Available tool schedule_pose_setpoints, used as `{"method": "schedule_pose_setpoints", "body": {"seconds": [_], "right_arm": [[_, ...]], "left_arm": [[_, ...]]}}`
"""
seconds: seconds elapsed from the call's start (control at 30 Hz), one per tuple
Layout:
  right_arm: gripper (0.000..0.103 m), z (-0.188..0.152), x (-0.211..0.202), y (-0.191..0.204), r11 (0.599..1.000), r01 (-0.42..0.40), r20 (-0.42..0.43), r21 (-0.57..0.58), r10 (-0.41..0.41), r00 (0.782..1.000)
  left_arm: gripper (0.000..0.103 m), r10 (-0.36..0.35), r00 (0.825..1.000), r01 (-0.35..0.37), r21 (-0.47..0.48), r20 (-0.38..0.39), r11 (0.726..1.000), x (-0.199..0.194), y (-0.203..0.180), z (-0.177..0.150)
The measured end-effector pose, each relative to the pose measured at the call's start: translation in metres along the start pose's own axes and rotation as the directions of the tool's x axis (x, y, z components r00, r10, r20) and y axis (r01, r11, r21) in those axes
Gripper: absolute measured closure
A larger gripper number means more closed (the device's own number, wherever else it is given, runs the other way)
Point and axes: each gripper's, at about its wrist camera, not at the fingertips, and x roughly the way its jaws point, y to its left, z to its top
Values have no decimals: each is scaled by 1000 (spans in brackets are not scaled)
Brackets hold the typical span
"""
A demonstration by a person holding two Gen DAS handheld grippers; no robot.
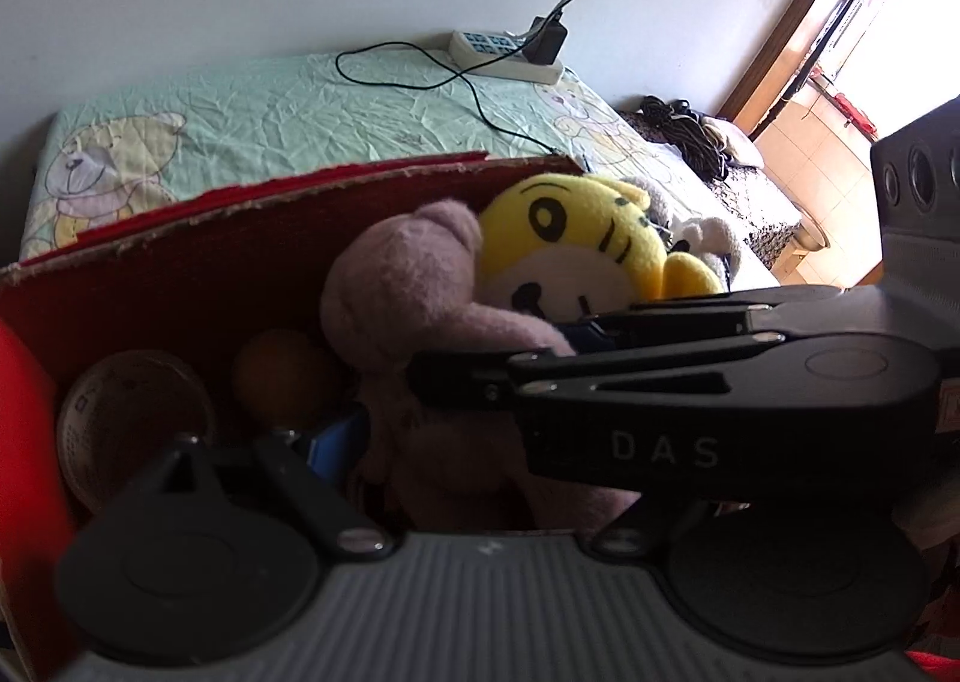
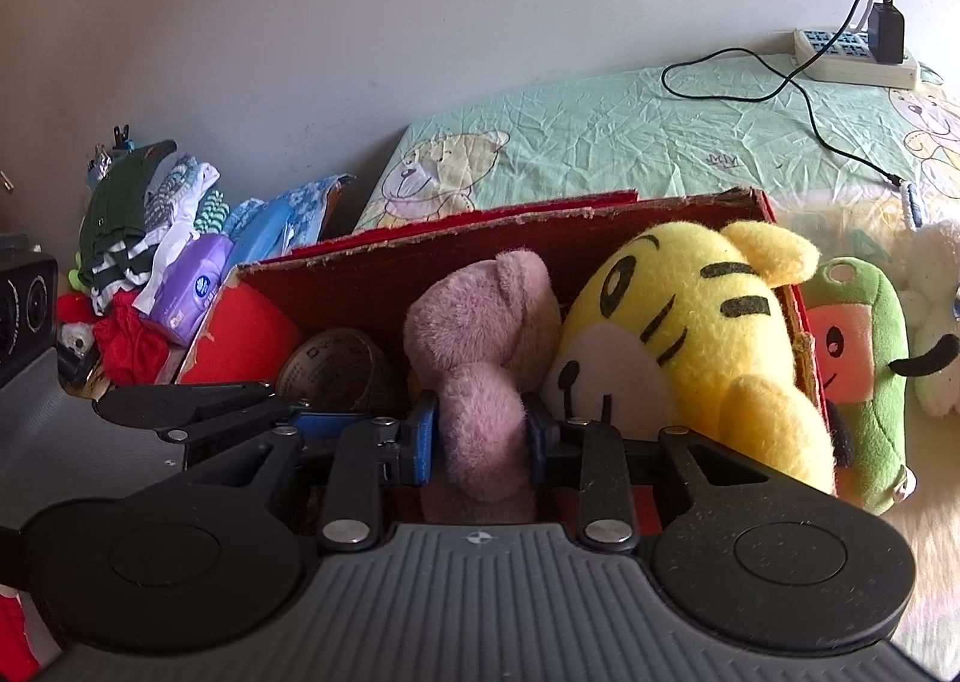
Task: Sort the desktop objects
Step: 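Lower the pink bear into the red box beside the tiger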
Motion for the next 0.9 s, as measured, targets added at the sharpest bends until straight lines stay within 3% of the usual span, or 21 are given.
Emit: {"method": "schedule_pose_setpoints", "body": {"seconds": [0.23,0.53,0.9], "right_arm": [[72,0,5,1,1000,17,-7,-23,-17,1000],[69,0,-16,-3,1000,5,66,-4,-4,998],[78,-5,-27,-8,1000,8,84,17,-10,996]], "left_arm": [[15,-9,1000,8,-49,-19,999,5,4,-1],[11,-7,1000,6,-59,-16,998,5,2,-4],[9,-30,999,29,-52,-13,998,6,-8,-4]]}}
